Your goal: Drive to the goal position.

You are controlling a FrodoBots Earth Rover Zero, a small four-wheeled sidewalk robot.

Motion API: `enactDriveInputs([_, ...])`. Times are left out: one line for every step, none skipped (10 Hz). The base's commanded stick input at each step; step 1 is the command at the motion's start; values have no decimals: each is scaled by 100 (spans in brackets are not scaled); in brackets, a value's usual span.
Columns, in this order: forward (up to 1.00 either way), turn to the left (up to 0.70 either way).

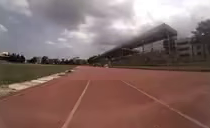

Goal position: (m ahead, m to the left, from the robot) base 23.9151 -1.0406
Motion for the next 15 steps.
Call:
enactDriveInputs([45,0])
enactDriveInputs([45,0])
enactDriveInputs([45,0])
enactDriveInputs([45,0])
enactDriveInputs([45,0])
enactDriveInputs([45,0])
enactDriveInputs([45,0])
enactDriveInputs([45,0])
enactDriveInputs([45,0])
enactDriveInputs([45,0])
enactDriveInputs([45,0])
enactDriveInputs([45,0])
enactDriveInputs([45,0])
enactDriveInputs([45,0])
enactDriveInputs([45,0])
